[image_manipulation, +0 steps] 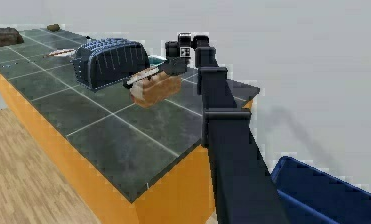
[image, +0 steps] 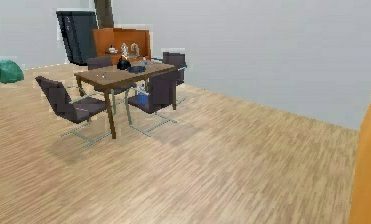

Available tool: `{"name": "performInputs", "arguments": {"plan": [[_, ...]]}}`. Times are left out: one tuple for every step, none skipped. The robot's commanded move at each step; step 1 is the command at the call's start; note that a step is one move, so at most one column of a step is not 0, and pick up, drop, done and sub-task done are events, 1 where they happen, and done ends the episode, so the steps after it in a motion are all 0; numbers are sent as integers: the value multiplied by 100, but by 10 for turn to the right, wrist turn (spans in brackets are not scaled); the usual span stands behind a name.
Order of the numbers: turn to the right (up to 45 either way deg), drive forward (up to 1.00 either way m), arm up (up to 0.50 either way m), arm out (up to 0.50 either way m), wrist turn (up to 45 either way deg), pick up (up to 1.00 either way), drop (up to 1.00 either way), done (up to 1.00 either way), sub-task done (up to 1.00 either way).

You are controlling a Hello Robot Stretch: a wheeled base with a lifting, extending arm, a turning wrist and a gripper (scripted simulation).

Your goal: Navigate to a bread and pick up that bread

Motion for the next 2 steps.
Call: {"name": "performInputs", "arguments": {"plan": [[0, 0, -8, 0, 0, 0, 0, 0, 0], [0, 0, 8, 0, 0, 0, 0, 0, 0]]}}
